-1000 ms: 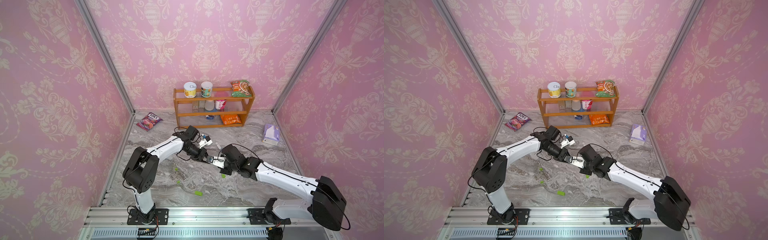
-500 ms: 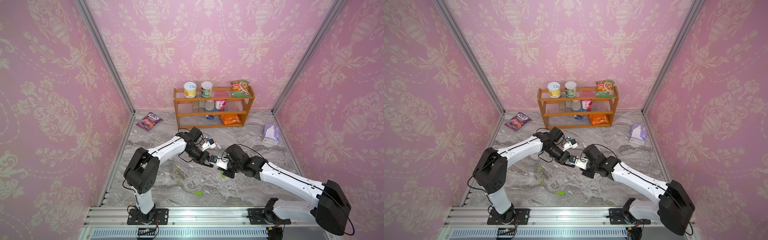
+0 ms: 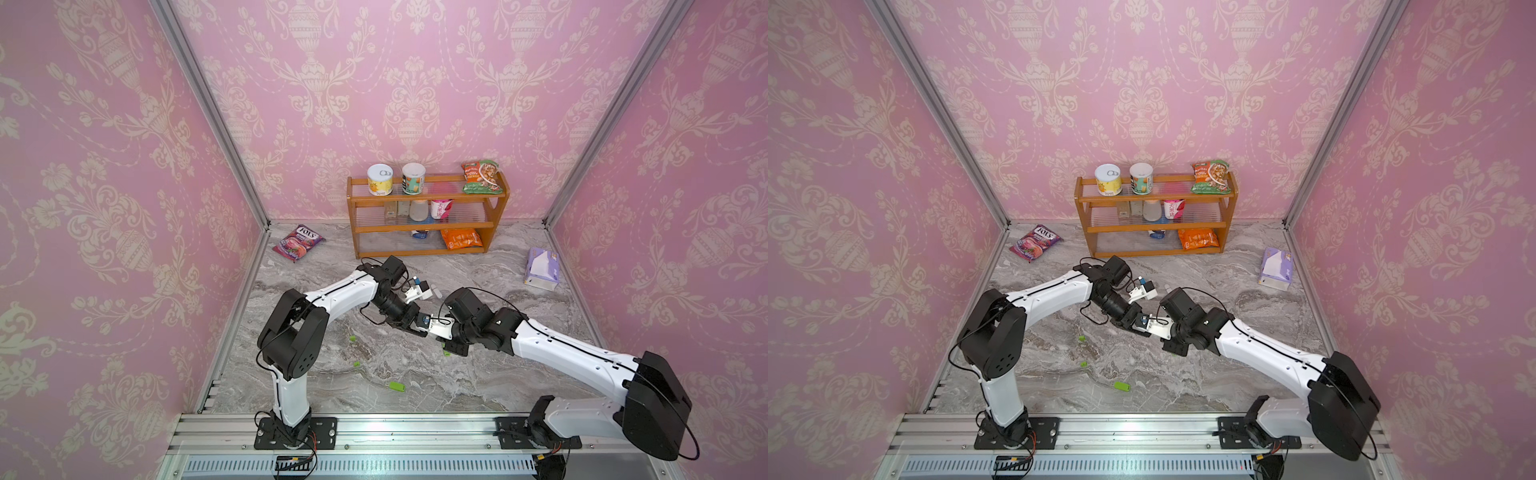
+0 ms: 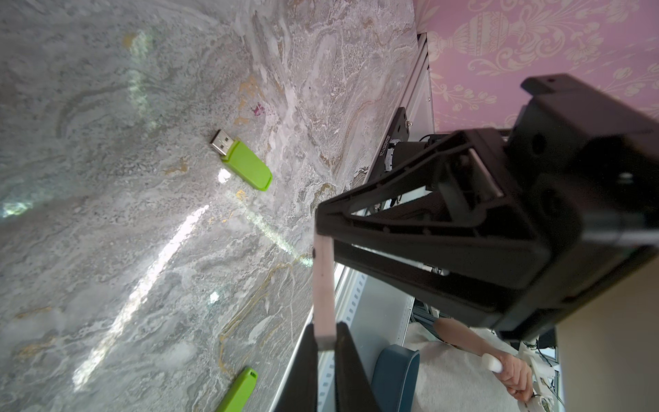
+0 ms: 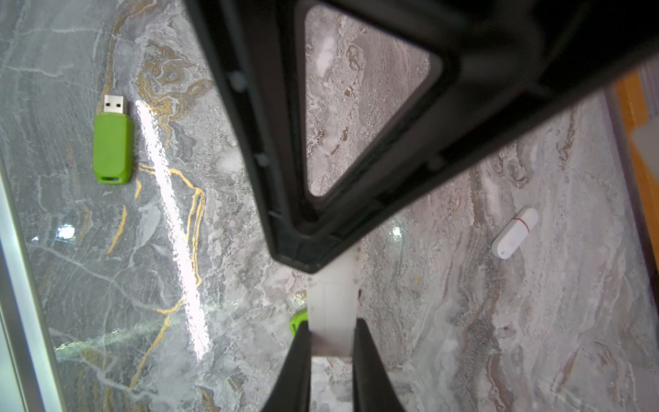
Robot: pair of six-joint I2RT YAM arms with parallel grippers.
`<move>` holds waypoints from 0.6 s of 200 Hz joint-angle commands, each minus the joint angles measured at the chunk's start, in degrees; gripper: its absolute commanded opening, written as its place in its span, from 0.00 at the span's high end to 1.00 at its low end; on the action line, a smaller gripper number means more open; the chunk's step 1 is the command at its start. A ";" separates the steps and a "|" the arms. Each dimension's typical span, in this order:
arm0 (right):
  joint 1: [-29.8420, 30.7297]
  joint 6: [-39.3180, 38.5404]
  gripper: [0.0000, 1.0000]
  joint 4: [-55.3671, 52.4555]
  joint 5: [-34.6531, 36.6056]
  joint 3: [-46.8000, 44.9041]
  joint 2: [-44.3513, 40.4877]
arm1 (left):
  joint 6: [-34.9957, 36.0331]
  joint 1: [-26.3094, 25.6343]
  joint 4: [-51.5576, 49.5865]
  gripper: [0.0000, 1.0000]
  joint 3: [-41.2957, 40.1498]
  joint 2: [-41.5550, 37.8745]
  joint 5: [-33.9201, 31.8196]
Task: Close the usb drive cover
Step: Close the cover of the USB drive.
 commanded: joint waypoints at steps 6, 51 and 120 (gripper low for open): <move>4.64 0.00 1.00 44.79 -14.11 9.68 -1.33 | -0.71 -6.06 9.86 1.00 1.62 3.10 3.19; 4.63 -2.08 1.00 36.75 -13.12 10.43 -2.10 | -2.73 -3.42 11.97 1.00 -0.26 0.09 -1.32; 4.32 -2.03 1.00 25.05 -6.77 8.13 -4.55 | -19.02 18.60 33.02 0.75 -12.27 -17.33 -16.36</move>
